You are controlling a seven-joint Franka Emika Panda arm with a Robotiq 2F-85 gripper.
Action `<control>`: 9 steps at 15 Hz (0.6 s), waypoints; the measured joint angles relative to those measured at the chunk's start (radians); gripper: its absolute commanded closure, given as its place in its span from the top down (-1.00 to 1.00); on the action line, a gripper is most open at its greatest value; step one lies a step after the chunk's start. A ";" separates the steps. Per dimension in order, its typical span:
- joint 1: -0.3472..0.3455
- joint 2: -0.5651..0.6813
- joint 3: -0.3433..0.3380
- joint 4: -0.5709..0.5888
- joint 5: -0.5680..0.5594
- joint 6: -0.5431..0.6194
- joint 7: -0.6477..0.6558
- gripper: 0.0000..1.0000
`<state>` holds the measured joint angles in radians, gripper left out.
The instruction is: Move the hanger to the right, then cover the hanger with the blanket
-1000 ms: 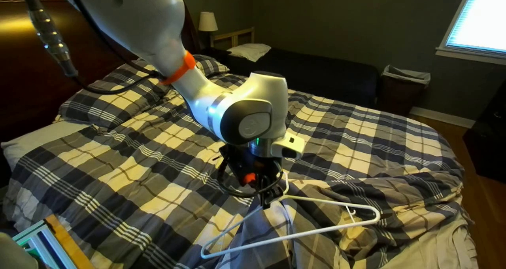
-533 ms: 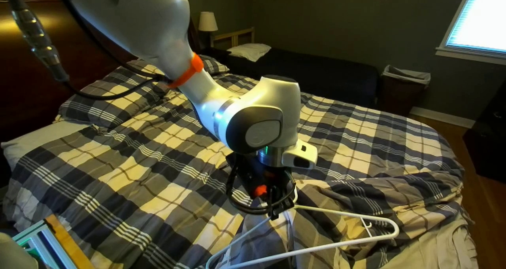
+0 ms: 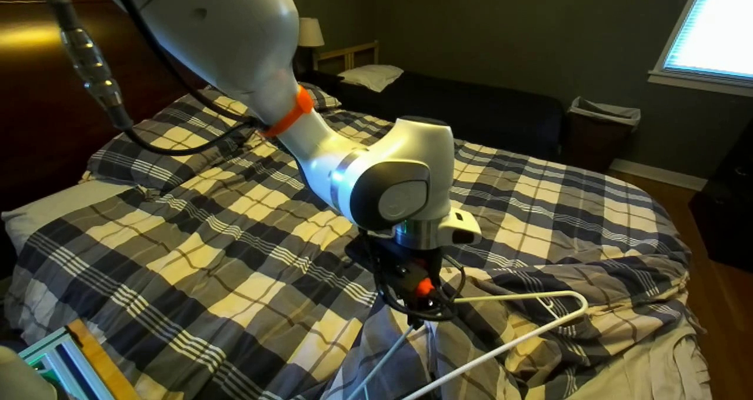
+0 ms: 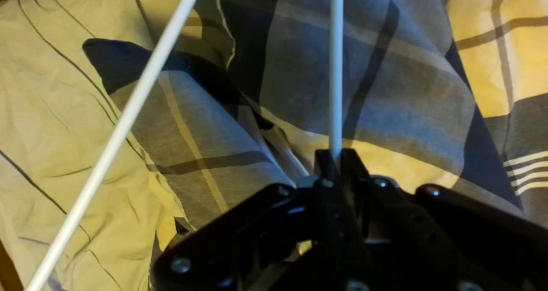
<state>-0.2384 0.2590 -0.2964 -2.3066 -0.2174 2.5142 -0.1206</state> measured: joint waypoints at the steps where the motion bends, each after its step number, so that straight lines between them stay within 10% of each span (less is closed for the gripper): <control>1: -0.018 0.008 0.000 0.008 0.003 0.000 -0.050 -0.96; 9: -0.157 0.068 -0.005 0.076 0.005 -0.001 -0.265 -0.96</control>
<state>-0.3957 0.3272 -0.3014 -2.2306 -0.2119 2.5135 -0.3853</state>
